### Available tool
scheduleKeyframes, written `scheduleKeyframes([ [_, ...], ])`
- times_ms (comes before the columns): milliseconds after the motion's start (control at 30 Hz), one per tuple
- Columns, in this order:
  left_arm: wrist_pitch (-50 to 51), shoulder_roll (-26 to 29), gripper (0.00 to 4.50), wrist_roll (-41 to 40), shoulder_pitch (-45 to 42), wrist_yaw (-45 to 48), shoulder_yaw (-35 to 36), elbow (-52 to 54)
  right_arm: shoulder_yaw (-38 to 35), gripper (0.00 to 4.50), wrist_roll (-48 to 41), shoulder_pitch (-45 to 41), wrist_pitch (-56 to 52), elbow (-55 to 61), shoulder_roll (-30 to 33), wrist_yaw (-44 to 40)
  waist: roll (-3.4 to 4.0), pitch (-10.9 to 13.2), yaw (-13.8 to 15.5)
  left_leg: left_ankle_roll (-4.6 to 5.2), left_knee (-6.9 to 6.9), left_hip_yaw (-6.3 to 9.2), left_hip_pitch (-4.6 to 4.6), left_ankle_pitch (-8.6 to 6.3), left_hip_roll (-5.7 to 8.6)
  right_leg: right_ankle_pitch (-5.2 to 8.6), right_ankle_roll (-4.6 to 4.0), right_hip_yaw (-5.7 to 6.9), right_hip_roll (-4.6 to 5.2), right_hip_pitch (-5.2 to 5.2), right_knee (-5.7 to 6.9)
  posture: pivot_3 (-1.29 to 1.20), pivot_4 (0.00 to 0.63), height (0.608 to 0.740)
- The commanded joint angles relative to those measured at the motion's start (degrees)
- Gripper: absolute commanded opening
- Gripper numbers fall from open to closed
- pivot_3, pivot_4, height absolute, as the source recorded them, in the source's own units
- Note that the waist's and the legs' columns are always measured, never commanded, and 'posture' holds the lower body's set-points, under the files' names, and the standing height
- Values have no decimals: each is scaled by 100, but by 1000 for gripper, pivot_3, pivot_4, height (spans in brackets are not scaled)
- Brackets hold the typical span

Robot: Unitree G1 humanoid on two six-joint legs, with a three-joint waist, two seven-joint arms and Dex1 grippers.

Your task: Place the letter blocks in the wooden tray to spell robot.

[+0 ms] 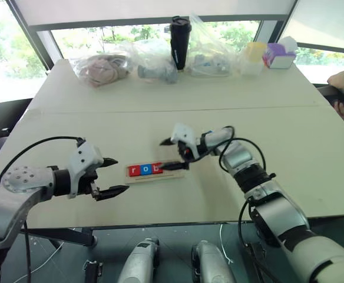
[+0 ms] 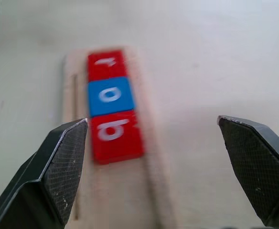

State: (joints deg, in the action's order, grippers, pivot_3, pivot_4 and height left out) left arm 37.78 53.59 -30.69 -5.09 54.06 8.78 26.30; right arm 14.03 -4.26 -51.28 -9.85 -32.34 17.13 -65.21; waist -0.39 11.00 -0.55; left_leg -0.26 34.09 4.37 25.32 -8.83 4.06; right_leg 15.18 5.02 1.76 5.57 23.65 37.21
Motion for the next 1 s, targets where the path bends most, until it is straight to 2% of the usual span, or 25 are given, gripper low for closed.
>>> scheduleKeyframes([
  [33,197,-143,4500,-419,-253,-144,244,351,-892,4485,-449,6,-684,796,349,657,-1,0,10,0,1,0,0,0,0,0,0,0,1,-1,-2,0,150,740],
  [100,360,-266,4500,-661,-439,-258,243,462,-1307,4485,-537,322,-1380,1330,580,1227,-3,-2,20,0,0,2,1,0,2,0,0,-1,3,-3,-2,0,150,740],
  [233,483,-354,4500,-763,-633,-347,100,496,-1617,4485,-651,1155,-2635,2577,791,1930,-5,-4,-6,7,-5,2,0,4,2,1,-1,-1,10,-4,-2,0,150,740],
  [367,368,-397,4500,-640,-815,-287,-117,250,-1785,4485,-915,1819,-3801,3608,645,2541,-2,-3,-58,12,-9,-2,1,7,-6,1,-2,-4,10,3,4,0,150,740],
  [533,280,-411,4500,-523,-1082,-210,-316,4,-1780,4485,-919,2113,-4628,4047,284,3359,-3,-3,-21,13,1,-3,-1,8,-10,10,-22,-4,6,2,10,0,150,740],
  [733,233,-453,4500,-424,-1214,-148,-429,-109,-1617,4485,-870,2167,-4823,3988,53,3817,-3,-3,-7,14,4,-3,2,8,0,9,-21,-4,5,-4,-3,0,150,740],
  [933,205,-471,4500,-371,-1173,-199,-432,-106,-1331,4485,-476,2007,-4177,3149,-98,4323,-4,-4,-42,14,4,-4,-3,8,-4,8,-21,-3,2,-8,-2,0,150,740],
  [1000,179,-451,4500,-325,-1106,-202,-421,-101,-1296,3944,-477,1954,-4055,3023,-173,4377,-5,-5,-38,14,4,-3,-9,8,-5,9,-22,-3,1,-14,-1,0,150,740],
])
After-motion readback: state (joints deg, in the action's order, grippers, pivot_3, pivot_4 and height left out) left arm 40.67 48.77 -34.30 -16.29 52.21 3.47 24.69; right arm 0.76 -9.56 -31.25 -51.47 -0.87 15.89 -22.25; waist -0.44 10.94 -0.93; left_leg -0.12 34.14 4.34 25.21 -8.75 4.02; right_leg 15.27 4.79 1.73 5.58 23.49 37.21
